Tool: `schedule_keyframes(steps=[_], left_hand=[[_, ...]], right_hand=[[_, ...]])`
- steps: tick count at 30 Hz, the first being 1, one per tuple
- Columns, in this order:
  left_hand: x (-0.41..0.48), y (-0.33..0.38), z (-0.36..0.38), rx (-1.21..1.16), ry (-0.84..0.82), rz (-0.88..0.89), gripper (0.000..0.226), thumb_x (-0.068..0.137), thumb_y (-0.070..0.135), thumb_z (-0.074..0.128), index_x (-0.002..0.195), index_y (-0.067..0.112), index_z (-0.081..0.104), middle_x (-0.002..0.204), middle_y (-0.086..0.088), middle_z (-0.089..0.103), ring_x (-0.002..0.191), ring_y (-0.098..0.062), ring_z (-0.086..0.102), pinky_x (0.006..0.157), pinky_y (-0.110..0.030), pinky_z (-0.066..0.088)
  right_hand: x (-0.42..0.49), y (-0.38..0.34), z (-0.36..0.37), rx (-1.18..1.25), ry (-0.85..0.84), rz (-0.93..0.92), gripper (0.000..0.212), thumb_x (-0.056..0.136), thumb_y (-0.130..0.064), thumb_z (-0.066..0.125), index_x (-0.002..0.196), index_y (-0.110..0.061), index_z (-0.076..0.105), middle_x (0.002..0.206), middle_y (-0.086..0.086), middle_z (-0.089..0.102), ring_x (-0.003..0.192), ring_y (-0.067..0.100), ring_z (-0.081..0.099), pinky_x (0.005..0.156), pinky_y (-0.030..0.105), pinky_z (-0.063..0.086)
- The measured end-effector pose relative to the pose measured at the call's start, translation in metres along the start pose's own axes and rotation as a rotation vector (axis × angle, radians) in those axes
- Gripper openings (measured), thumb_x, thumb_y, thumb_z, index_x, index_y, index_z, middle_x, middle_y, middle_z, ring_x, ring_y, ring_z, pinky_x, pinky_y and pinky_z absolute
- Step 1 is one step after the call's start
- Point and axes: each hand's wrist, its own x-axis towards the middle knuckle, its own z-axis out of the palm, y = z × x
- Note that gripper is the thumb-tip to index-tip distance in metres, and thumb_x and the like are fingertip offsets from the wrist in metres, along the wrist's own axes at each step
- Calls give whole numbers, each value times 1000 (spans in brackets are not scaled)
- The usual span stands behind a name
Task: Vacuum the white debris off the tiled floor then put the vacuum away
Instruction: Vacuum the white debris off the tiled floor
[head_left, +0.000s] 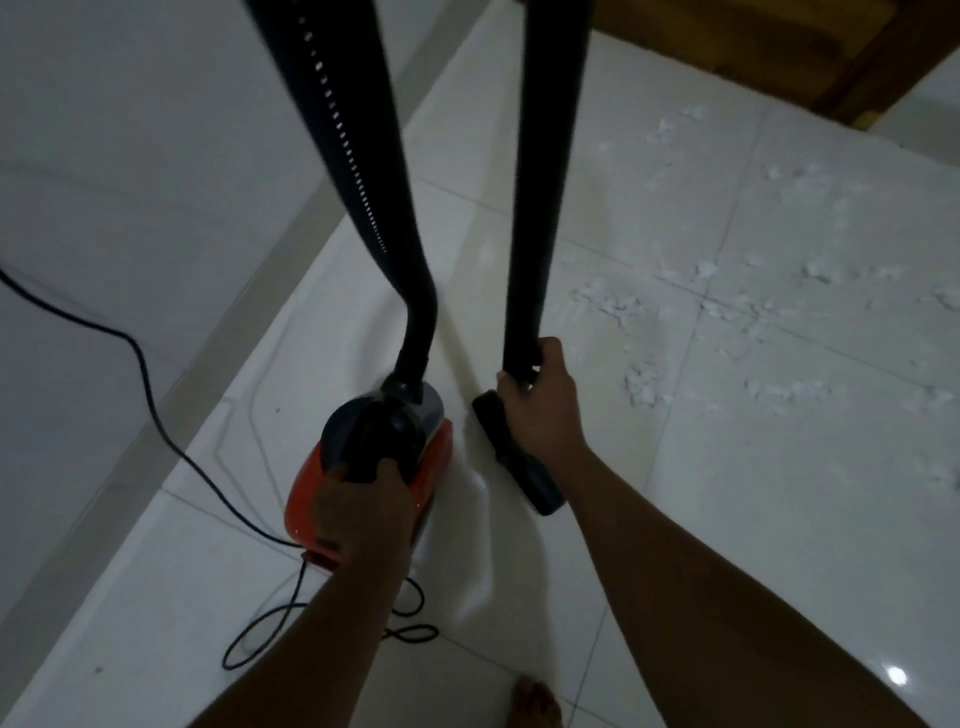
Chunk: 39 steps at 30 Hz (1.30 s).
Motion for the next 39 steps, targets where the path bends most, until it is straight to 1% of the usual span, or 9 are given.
schedule_keyframes(steps=[5,9,12,15,20,27,32,37,39], left_hand=[[-44,76,-4,-81,-381,428,17,95,25,60,112,21,58,92,12,60,77,17,58,62,-1,44],[-61,143,-1,-100,-542,620,78,85,46,68,150,22,31,141,8,51,122,-6,55,95,-24,50],[-72,183,-5,-218,-514,675,62,87,35,72,139,16,44,118,8,64,106,-5,65,88,-23,56],[-77,207,-10,-299,-423,658,18,89,29,71,104,26,61,89,10,69,85,-5,69,85,-28,55],[-98,209,-36,-296,-409,539,28,89,29,70,113,16,63,102,1,70,100,-13,69,97,-40,54],[-159,240,-122,-350,-405,542,6,92,20,66,98,19,65,81,11,71,79,-1,70,69,-17,55],[-212,253,-192,-299,-403,486,12,92,20,64,102,15,68,83,13,72,80,12,66,63,1,45],[-251,215,-254,-92,-515,583,20,96,37,49,110,33,63,85,26,71,82,19,62,69,-6,47],[-250,203,-280,170,-531,861,34,97,50,38,130,50,47,101,18,74,93,7,68,80,-32,59]], right_hand=[[-14,-5,5,46,-2,49,26,93,-10,62,108,-22,44,85,-4,59,67,9,60,48,11,42],[-31,-4,10,112,-37,102,23,90,-8,59,103,-23,48,86,8,63,69,25,64,52,37,50],[-44,-1,11,70,-44,101,23,90,-7,59,102,-23,49,84,2,61,67,17,62,53,30,48],[-56,0,16,72,-58,150,22,91,-9,60,105,-24,51,87,-2,63,73,17,64,61,35,54],[-81,-43,11,253,13,369,40,100,-10,53,138,-19,49,112,-6,58,91,6,59,70,14,43],[-143,-153,-23,901,-102,816,46,100,-60,47,107,-19,68,77,-2,68,67,12,59,62,27,45],[-172,-230,-38,1307,-174,855,81,73,-73,71,127,-14,63,116,13,75,112,28,70,109,46,45],[-184,-263,-48,1433,-116,1071,56,87,-23,70,135,0,50,120,26,70,100,36,72,82,43,62],[-189,-266,-47,1452,-62,1067,50,94,-9,59,142,-3,46,123,29,66,92,39,71,56,44,62]])
